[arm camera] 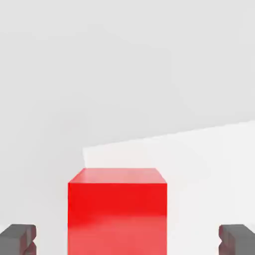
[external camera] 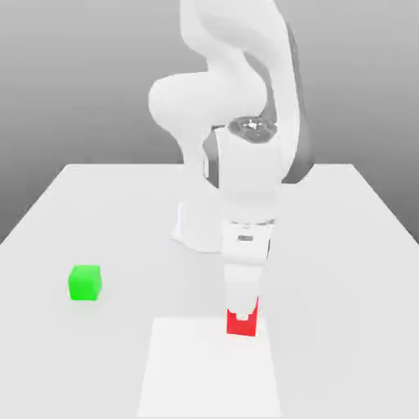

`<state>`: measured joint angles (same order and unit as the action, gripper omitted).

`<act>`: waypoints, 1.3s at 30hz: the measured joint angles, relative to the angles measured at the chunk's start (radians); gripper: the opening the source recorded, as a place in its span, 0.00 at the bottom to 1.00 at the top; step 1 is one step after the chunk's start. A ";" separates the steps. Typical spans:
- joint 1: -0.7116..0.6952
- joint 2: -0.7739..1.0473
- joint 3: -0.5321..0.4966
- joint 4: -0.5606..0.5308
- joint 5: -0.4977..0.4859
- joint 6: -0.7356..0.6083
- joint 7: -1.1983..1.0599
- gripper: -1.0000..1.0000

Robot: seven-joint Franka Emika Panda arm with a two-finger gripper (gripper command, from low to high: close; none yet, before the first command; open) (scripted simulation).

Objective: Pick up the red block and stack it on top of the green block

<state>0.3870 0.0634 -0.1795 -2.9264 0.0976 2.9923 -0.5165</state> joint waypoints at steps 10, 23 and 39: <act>-0.111 0.116 0.131 0.013 0.080 0.098 -0.054 0.00; -0.121 -0.192 0.048 -0.030 -0.151 -0.163 0.122 0.00; -0.734 -0.365 -0.165 -0.026 -0.317 -0.325 0.584 0.00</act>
<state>-0.3474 -0.3017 -0.3441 -2.9528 -0.2192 2.6678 0.0679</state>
